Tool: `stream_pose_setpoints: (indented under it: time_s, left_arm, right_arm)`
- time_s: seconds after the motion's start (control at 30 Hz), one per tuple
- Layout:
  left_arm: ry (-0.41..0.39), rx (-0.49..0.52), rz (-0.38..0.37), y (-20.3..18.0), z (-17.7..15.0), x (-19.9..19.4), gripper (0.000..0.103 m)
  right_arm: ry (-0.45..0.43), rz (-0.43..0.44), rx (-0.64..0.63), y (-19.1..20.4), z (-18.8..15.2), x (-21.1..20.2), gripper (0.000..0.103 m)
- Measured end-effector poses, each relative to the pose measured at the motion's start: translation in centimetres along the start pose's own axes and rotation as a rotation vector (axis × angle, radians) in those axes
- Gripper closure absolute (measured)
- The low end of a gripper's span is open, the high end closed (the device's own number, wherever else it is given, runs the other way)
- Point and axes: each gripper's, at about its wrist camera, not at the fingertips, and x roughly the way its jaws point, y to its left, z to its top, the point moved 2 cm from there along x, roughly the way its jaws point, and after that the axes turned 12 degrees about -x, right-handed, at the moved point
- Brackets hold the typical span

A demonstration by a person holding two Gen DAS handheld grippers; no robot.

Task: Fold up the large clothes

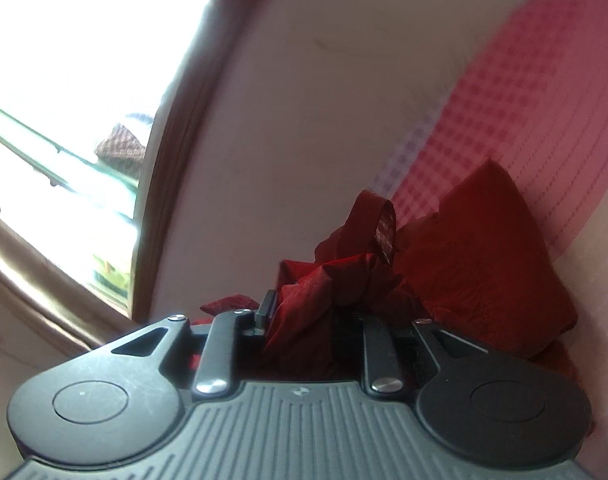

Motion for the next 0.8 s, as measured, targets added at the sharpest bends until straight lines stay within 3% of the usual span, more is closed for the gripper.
stream_pose_setpoints:
  time_s: [0.1,0.17,0.23,0.3,0.33,0.4,0.43,0.53,0.6,0.67,0.7,0.73,0.8]
  left_arm:
    - [0.001,-0.008,-0.006,-0.1,0.0,0.3,0.052]
    - [-0.013,-0.016,-0.015,0.0,0.0,0.2,0.034]
    - [-0.028,-0.033,-0.019,0.1,0.2,0.1,0.023]
    - [-0.075,-0.039,-0.017,-0.1,0.3,-0.4,0.009]
    - [-0.116,-0.029,-0.009,-0.3,0.4,-0.8,0.001]
    - [-0.216,0.021,0.012,-0.9,0.6,-1.8,0.000]
    - [-0.226,0.048,0.012,-1.2,0.8,-1.9,0.000]
    - [-0.202,0.086,-0.001,-1.9,1.0,-1.9,0.001]
    - [-0.165,0.125,-0.028,-2.5,0.5,-1.6,0.003]
    - [-0.128,0.189,-0.030,-3.3,-0.3,-0.9,0.013]
    - [-0.108,0.221,-0.029,-3.7,-0.8,-0.4,0.016]
    - [-0.082,0.249,-0.027,-3.9,-1.2,0.1,0.021]
    - [-0.015,0.299,-0.039,-4.4,-2.3,1.5,0.029]
  right_arm:
    - [-0.004,0.009,0.016,-0.3,-0.3,-0.1,0.073]
    - [-0.032,0.041,0.057,-0.6,-0.2,-0.6,0.057]
    - [-0.099,0.089,0.119,-1.2,-0.1,-1.4,0.014]
    - [-0.198,0.108,0.143,-1.2,0.1,-2.8,0.001]
    - [-0.226,0.117,0.132,-1.0,0.4,-3.3,0.001]
    - [-0.242,0.127,0.090,-0.6,0.8,-4.2,0.001]
    - [-0.247,0.121,0.057,-0.2,0.8,-4.6,0.001]
    - [-0.235,0.091,-0.076,1.4,0.6,-5.2,0.001]
    - [-0.188,0.014,-0.253,3.4,0.0,-5.1,0.005]
    - [-0.111,-0.061,-0.473,5.8,-1.1,-4.1,0.032]
    - [-0.052,-0.099,-0.556,6.8,-1.6,-3.1,0.056]
    - [-0.008,-0.128,-0.610,7.4,-2.2,-2.2,0.067]
    - [0.044,-0.156,-0.717,8.4,-3.5,-0.6,0.070]
